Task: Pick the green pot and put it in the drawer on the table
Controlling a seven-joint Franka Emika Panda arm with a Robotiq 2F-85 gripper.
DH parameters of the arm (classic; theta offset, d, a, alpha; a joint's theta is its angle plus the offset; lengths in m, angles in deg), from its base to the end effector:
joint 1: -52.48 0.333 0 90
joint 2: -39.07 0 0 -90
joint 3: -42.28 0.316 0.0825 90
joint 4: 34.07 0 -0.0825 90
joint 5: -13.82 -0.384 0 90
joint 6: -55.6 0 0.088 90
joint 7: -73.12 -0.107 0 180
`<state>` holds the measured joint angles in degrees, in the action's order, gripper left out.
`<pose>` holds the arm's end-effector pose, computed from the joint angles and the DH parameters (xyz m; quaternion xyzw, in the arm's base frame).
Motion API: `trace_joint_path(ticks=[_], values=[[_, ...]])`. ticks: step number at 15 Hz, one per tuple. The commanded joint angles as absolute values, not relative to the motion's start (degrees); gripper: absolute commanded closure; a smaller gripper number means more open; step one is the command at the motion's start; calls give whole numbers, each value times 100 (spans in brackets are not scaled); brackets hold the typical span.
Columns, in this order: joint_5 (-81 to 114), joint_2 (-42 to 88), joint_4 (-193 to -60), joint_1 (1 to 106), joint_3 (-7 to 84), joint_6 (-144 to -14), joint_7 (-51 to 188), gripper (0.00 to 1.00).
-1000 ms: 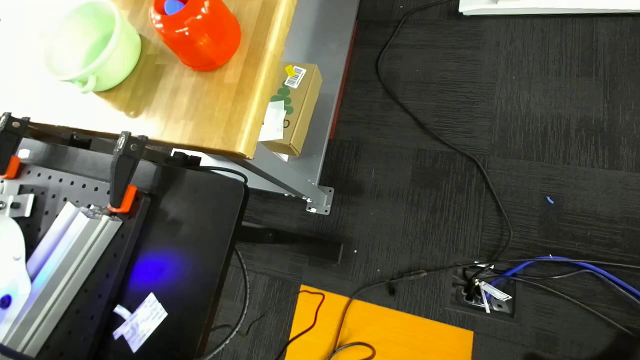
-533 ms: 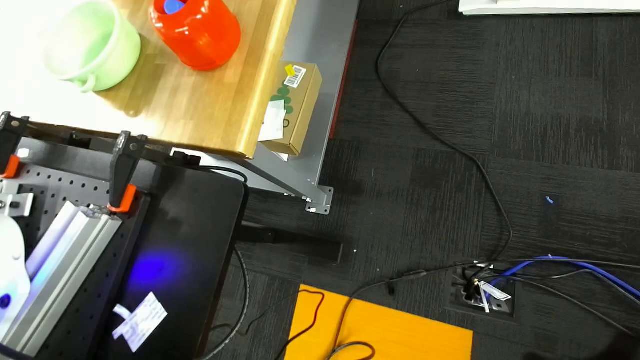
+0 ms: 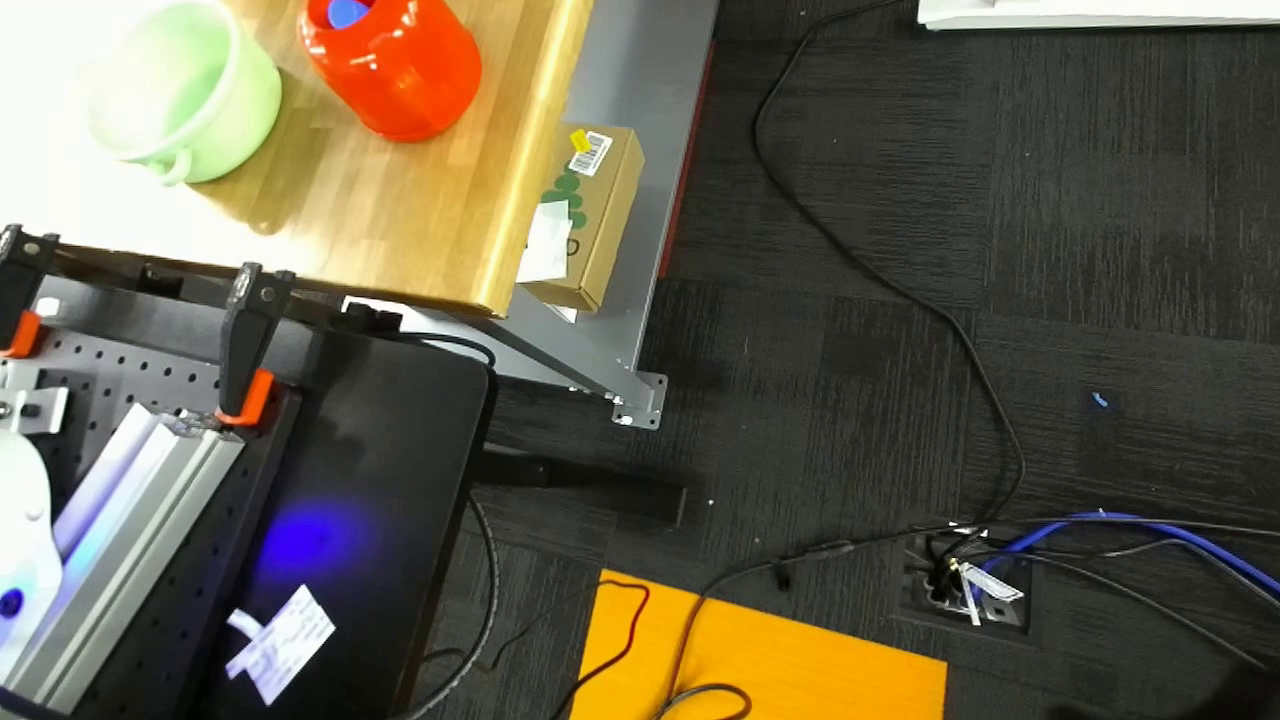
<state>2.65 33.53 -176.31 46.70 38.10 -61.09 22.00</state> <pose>0.4038 -0.0605 0.2222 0.7925 -0.5444 -0.2735 0.0294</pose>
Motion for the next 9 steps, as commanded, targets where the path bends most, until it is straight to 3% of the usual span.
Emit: trace_joint_path(ticks=[1, 9], values=[[317, 2906, -17175, 4923, 3894, -5808, 2114, 0], [413, 1090, -15419, 5566, 4001, -5277, 1631, 0]])
